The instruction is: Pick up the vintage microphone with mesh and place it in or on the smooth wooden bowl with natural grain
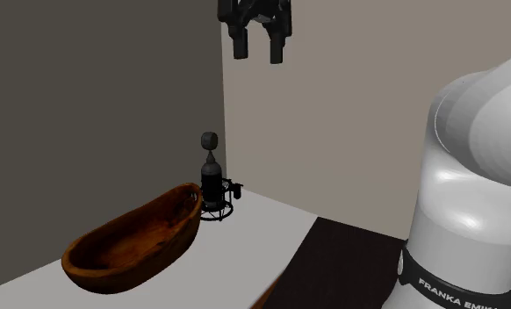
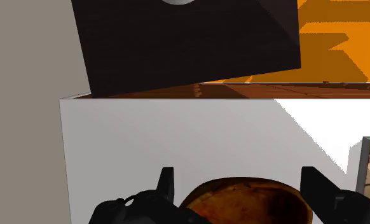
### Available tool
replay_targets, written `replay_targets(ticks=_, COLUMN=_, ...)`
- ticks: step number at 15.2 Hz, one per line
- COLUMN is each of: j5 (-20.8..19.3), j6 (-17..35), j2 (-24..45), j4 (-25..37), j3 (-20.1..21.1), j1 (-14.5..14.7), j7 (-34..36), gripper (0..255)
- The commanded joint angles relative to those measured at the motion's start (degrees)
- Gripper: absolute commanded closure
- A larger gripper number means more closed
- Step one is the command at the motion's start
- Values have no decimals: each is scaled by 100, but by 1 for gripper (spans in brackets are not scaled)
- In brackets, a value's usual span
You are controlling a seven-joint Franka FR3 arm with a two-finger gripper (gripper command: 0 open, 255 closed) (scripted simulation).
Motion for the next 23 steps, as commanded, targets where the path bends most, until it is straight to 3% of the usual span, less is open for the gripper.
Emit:
replay_targets(ticks=1, j5=0, j6=0, j2=0, j4=0, j3=0, j1=0, j7=0, gripper=0)
replay_targets(ticks=7, j5=-395, j6=974, j2=491, j4=-473, j3=-620, j1=-116, j7=-903, gripper=0)
replay_targets(ticks=14, j5=-708, j6=2181, j2=1533, j4=-614, j3=-1344, j1=-208, j7=-1941, gripper=0)
replay_targets(ticks=23, j5=-511, j6=3593, j2=3445, j4=-125, j3=-2184, j1=-141, j7=-3431, gripper=0)
